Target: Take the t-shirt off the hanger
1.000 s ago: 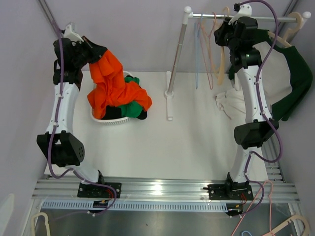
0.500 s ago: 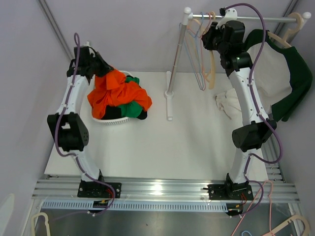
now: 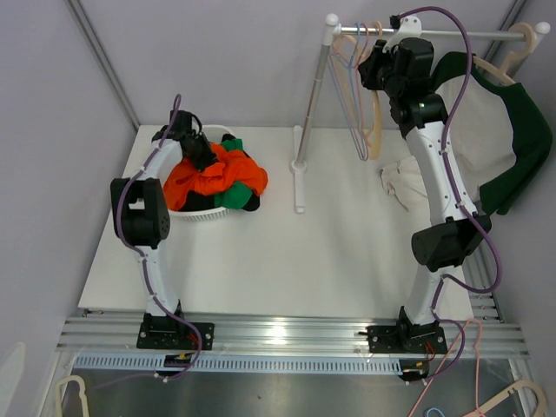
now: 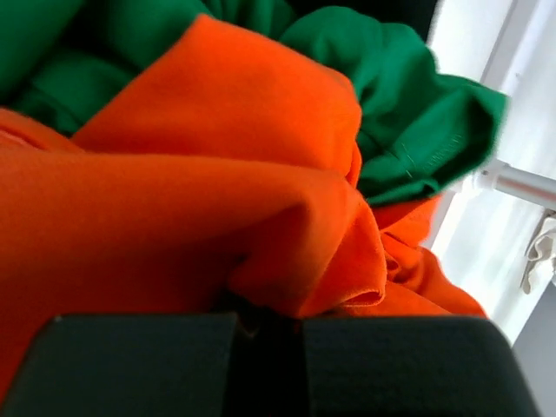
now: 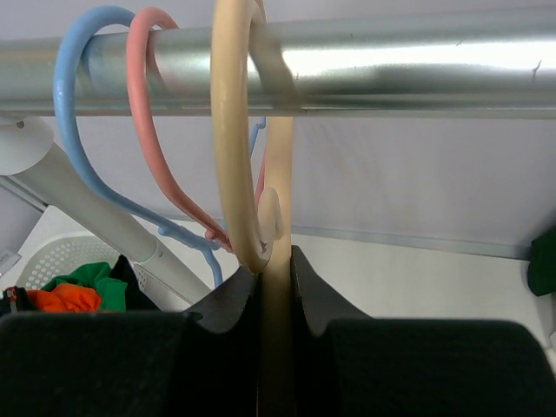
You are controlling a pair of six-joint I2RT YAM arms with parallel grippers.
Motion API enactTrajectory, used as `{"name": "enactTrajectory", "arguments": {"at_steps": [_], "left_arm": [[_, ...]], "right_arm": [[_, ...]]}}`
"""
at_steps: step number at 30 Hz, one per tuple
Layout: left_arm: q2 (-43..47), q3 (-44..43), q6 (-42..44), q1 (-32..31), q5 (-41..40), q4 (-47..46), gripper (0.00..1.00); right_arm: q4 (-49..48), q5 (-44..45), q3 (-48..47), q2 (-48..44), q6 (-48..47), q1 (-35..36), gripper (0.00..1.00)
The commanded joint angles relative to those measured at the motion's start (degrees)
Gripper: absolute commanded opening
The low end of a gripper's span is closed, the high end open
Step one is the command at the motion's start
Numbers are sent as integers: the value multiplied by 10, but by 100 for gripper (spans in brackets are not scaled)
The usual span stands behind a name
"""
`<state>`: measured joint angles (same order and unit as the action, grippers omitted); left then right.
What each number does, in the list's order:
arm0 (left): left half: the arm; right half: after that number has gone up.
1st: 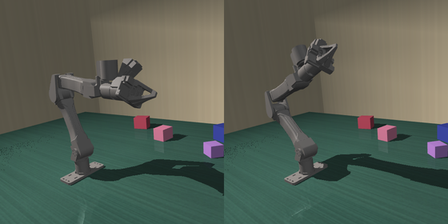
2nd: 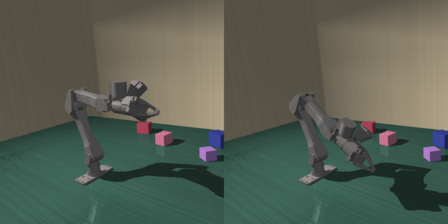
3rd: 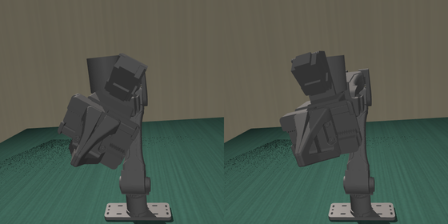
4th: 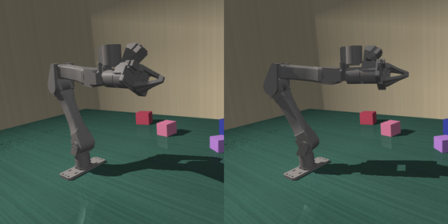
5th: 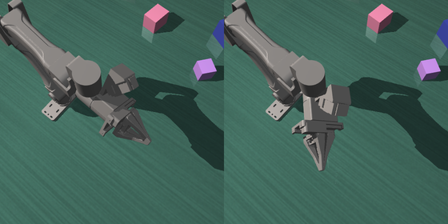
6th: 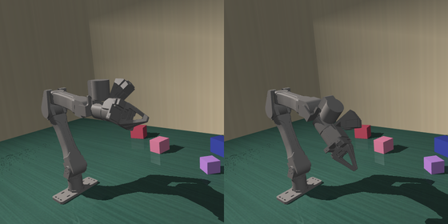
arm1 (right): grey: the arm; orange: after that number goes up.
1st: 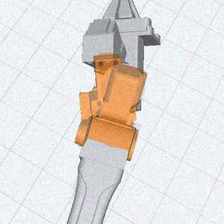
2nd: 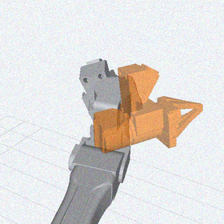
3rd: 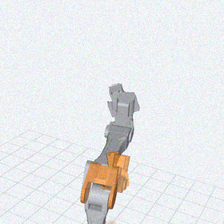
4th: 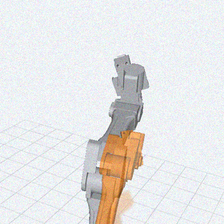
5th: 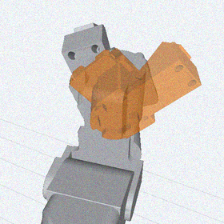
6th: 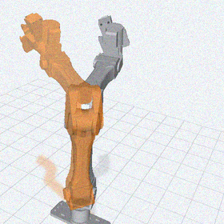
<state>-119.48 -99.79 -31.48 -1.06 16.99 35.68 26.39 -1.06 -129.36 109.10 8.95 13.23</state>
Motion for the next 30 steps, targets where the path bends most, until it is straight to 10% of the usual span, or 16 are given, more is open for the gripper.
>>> {"name": "enactTrajectory", "arguments": {"at_steps": [1,3,7,12,20,30], "left_arm": [[-12,-13,4,-3,17,52,1],[4,-15,6,-3,5,54,1],[37,-36,16,-2,-2,71,56],[86,-54,9,-2,8,89,99],[221,-58,13,-6,5,98,99],[380,-44,46,-42,-10,108,99]], "right_arm": [[5,5,3,-35,-2,3,0],[5,5,2,-35,-2,3,0],[5,10,1,-36,-3,3,12],[8,36,-5,-33,-7,3,26],[59,76,-48,-48,-41,-2,38],[102,156,18,-170,-58,-68,77]]}}
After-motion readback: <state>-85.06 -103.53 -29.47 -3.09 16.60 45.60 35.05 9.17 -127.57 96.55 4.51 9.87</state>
